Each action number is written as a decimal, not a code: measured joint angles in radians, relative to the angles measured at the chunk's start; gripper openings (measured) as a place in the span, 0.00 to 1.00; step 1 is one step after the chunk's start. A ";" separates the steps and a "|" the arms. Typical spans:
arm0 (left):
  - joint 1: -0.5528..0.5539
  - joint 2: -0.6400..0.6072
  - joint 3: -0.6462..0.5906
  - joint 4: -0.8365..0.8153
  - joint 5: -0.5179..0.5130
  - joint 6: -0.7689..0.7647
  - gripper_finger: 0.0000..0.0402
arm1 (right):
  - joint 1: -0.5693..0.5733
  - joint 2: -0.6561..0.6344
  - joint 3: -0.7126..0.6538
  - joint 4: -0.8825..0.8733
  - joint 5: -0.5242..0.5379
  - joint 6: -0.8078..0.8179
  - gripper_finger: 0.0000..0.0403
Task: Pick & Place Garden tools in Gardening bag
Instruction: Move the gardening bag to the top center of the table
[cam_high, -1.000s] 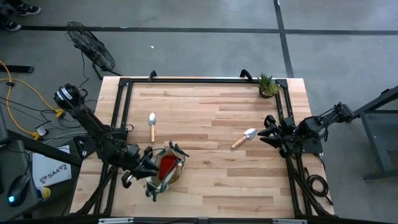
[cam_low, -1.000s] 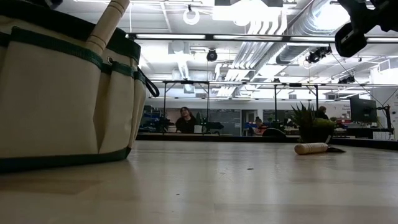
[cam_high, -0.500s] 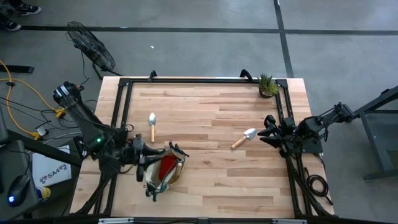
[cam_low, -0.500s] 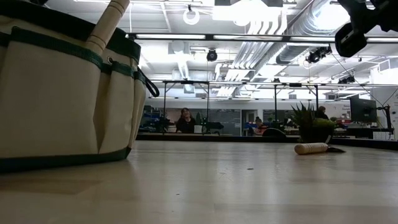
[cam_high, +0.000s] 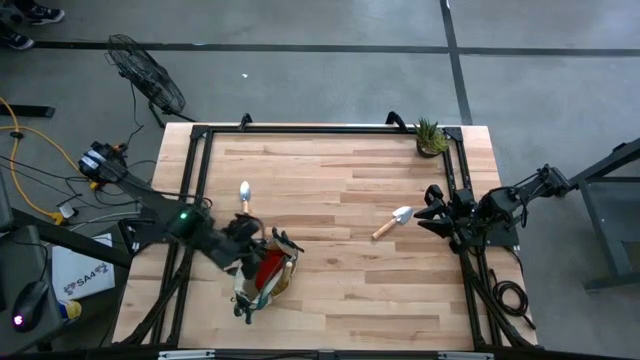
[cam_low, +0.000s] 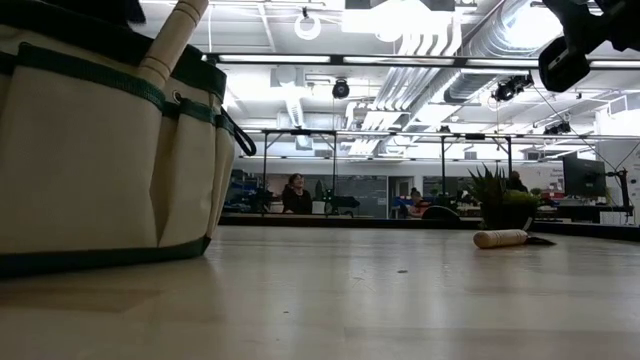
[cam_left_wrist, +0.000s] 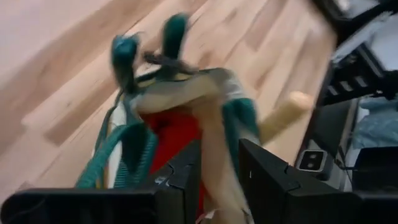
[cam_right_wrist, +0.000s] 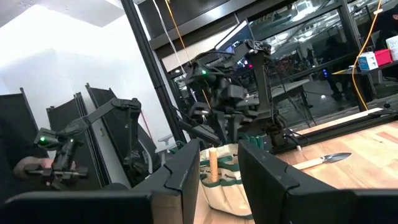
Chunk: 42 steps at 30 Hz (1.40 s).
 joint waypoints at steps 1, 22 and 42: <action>0.019 0.010 0.000 -0.002 0.021 -0.006 0.26 | 0.000 0.000 0.000 0.000 0.000 0.000 0.26; 0.110 0.015 0.196 -0.431 0.085 0.184 0.26 | 0.000 0.000 0.000 0.000 0.000 0.000 0.26; 0.254 0.154 0.196 -0.369 0.228 0.286 0.68 | 0.000 0.000 0.000 0.000 0.000 0.000 0.26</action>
